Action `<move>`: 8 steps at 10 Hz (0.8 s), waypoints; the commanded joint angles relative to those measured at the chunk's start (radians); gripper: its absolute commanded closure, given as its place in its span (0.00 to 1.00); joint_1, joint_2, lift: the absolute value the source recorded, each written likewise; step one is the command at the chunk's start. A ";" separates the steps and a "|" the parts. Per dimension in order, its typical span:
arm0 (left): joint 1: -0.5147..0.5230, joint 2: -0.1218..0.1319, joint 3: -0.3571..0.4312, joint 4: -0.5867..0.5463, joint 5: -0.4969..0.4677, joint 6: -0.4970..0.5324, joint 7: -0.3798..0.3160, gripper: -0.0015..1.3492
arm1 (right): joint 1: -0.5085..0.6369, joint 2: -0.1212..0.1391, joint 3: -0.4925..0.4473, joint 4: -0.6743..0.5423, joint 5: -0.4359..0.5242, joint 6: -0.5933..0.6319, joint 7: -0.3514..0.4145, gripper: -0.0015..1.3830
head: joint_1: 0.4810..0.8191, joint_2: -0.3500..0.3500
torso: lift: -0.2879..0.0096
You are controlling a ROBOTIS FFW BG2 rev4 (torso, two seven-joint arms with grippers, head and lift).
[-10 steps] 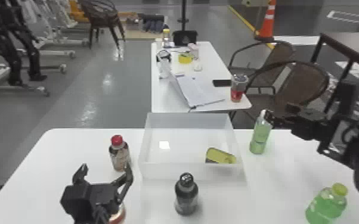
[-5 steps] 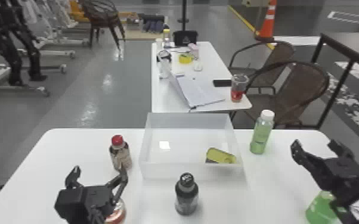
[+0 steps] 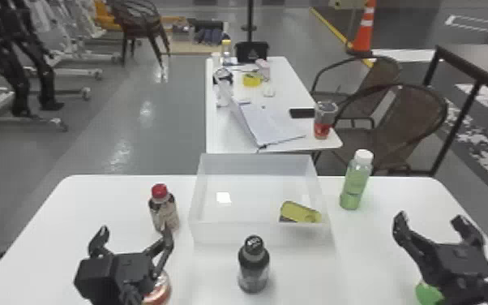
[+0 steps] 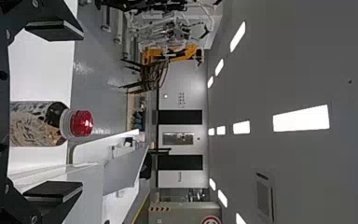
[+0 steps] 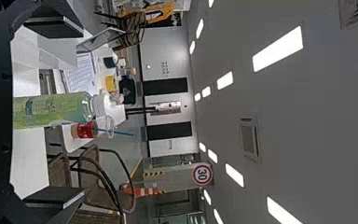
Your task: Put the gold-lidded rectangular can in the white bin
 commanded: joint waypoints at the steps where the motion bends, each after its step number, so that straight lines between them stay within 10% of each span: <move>1: -0.001 -0.003 0.003 0.000 0.000 0.006 -0.009 0.12 | -0.004 0.001 0.002 -0.007 0.013 -0.002 -0.023 0.08 | 0.20 0.50 | 0.63; 8: 0.000 -0.017 0.015 -0.002 -0.011 0.006 -0.022 0.12 | 0.009 0.001 0.083 0.007 0.013 -0.034 -0.067 0.09 | 0.20 0.50 | 0.63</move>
